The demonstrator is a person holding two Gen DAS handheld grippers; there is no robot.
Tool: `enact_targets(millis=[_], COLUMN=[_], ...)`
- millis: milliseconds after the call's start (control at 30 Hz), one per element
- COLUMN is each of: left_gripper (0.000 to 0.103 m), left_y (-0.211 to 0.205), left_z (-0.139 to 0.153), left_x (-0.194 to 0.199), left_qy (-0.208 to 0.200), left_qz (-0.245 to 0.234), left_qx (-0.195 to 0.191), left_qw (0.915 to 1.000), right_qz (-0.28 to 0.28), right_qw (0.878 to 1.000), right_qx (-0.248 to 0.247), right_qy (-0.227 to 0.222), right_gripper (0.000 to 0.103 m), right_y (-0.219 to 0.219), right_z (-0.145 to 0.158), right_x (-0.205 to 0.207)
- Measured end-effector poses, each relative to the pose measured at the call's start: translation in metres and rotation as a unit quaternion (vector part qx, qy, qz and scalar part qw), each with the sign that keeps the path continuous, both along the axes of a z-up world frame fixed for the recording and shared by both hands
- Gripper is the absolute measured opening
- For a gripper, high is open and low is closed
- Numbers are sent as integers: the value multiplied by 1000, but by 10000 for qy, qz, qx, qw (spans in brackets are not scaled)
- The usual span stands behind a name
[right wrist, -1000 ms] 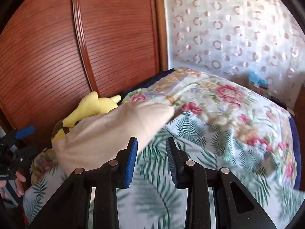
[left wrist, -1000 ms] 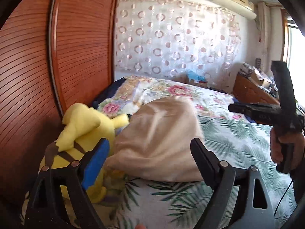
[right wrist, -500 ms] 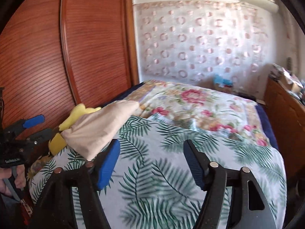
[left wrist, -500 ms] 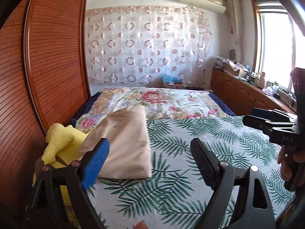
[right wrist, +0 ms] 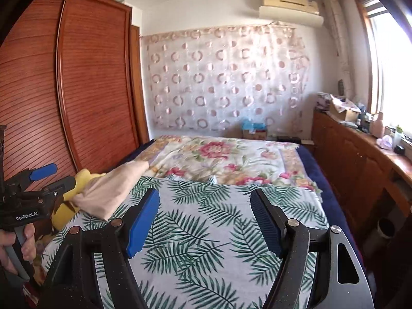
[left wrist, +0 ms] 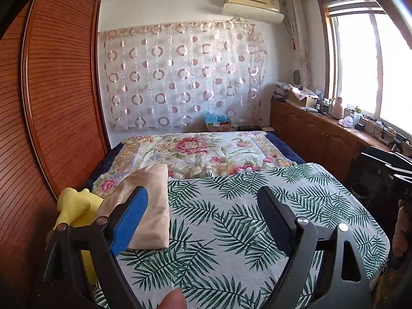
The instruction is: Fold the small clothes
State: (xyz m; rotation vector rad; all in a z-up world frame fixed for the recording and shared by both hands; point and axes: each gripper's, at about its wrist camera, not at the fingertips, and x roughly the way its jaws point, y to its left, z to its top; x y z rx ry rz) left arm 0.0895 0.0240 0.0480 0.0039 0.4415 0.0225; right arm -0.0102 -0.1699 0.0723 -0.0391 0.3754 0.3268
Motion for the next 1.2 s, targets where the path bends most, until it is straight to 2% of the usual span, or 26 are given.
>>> enact_targets(millis=[200,433,1200], left_gripper=[87,87,87], left_y=[-12,-15,-13], left_z=[8,10,22], left_x=[-7,-10,-17], left_qy=[-100,-154,-258], left_qz=[-65,-70,-29], left_qx=[-57,-71,-83], left_qw=[9999,9998,9996], right_qz=[-232,-348,-405], right_qw=[9996,9991,9989], right_qx=[139,197,189], right_qy=[-103,-123,-135], right_gripper=[75,75,75], right_y=[-5,-2,-6], right_z=[2,-5,-1], right_x=[-26,-36,-24])
